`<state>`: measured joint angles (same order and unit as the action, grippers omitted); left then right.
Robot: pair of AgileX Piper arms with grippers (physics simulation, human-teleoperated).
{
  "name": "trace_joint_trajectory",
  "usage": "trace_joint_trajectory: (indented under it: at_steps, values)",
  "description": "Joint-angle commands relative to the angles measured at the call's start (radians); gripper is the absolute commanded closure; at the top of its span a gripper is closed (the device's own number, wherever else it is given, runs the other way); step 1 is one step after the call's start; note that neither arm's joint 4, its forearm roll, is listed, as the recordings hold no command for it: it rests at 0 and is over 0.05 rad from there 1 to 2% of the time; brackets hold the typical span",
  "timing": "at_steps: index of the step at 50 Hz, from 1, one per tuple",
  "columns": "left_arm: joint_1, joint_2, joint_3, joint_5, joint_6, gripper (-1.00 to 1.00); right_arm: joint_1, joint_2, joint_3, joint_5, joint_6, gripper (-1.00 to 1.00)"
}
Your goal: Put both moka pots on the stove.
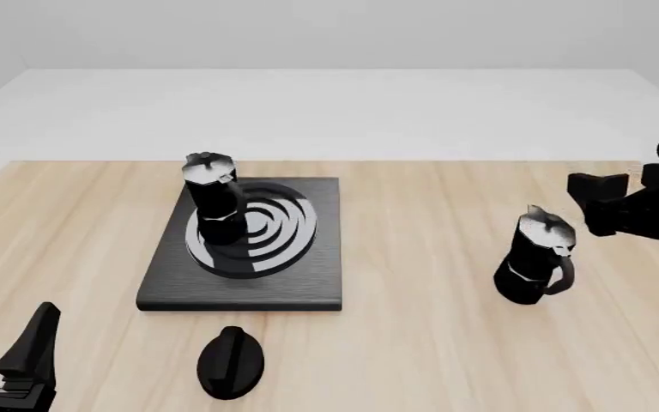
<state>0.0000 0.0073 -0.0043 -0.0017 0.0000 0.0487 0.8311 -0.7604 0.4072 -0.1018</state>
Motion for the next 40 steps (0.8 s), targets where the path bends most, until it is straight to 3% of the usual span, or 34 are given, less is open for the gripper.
trace_joint_trajectory:
  at_steps: [1, 40]
  values:
    - [0.000, 0.000, 0.000, 0.000, 0.000, -1.00, -0.052, 0.022, 0.022, -0.001, -0.001, -1.00]
    - [0.000, 0.000, 0.000, 0.000, 0.000, -1.00, -0.090, 0.235, 0.097, -0.134, 0.030, -1.00]
